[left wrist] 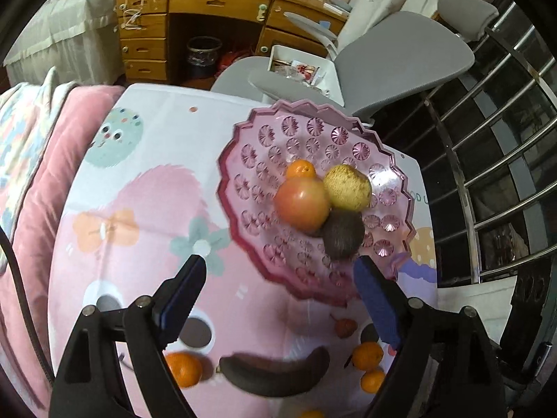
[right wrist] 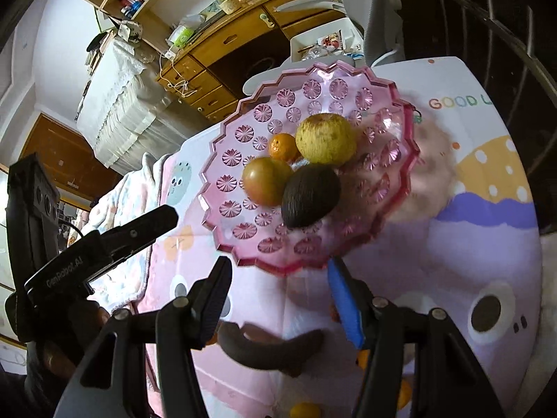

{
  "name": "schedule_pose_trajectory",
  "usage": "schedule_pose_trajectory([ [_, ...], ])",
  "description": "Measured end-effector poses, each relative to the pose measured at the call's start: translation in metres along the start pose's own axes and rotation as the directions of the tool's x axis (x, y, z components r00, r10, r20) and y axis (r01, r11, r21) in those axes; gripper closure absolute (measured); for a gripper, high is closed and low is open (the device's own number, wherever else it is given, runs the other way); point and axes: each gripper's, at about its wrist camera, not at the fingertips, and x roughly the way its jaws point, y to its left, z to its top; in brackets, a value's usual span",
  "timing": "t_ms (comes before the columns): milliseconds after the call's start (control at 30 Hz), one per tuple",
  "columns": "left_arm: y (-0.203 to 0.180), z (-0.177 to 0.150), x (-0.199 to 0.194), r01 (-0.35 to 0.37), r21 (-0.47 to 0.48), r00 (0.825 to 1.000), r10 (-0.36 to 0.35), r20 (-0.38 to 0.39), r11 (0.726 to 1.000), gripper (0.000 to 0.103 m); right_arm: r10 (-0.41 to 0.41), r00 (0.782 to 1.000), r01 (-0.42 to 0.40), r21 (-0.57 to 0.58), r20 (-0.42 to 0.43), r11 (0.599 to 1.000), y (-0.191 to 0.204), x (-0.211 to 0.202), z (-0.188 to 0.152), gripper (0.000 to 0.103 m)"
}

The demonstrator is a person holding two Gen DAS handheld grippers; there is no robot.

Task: Organize fruits
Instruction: 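Carry the apple and avocado into the pink bowl and open both tools, then grasp the large orange with the left tool while the right tool grasps the yellow lemon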

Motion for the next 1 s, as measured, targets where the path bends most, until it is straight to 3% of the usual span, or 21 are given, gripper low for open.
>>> schedule_pose_trajectory([
  [233,0.018,-0.020,-0.036,-0.012,-0.047,0.999,0.014,0.041,0.999,0.017,0.017,1.000,-0.017,0.013,0.019,1.000,0.002,-0.021,-0.024,0.045],
  [467,0.035,-0.044,-0.060,-0.014,-0.051,0.999,0.016,0.045,0.999,0.017,0.051,0.999,-0.052,0.104,0.013,0.993,-0.007,-0.029,-0.049,0.045],
  [800,0.068,-0.069,-0.067,-0.007,-0.008,0.999,0.007,-0.033,1.000,0.017,0.012,1.000,-0.009,0.256,-0.009,0.967,-0.013,-0.021,-0.097,0.045],
  [1000,0.081,-0.079,-0.065,0.001,0.077,0.995,0.007,-0.101,0.997,0.017,-0.012,1.000,0.011,0.367,0.001,0.930,-0.010,-0.010,-0.127,0.045],
])
